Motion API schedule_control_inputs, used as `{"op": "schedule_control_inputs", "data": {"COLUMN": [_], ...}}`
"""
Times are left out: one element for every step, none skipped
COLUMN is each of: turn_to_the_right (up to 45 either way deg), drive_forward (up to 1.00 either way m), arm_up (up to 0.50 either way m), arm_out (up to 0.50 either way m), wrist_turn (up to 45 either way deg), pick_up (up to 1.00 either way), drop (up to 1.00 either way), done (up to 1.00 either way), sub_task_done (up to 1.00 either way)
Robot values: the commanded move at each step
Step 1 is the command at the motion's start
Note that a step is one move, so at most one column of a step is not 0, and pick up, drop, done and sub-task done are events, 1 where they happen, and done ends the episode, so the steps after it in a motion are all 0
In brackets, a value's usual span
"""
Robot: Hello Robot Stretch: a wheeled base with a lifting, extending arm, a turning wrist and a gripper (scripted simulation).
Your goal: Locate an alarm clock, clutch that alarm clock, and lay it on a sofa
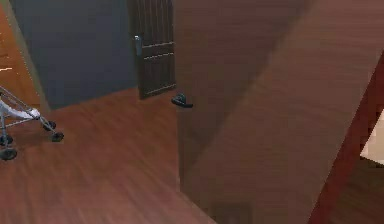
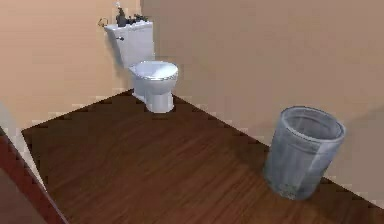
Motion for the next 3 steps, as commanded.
{"op": "schedule_control_inputs", "data": {"turn_to_the_right": [-30.0, 0.0, -15.0], "drive_forward": [0.00, 1.00, 0.00], "arm_up": [0.00, 0.00, 0.00], "arm_out": [0.00, 0.00, 0.00], "wrist_turn": [0.0, 0.0, 0.0], "pick_up": [0.00, 0.00, 0.00], "drop": [0.00, 0.00, 0.00], "done": [0.00, 0.00, 0.00], "sub_task_done": [0.00, 0.00, 0.00]}}
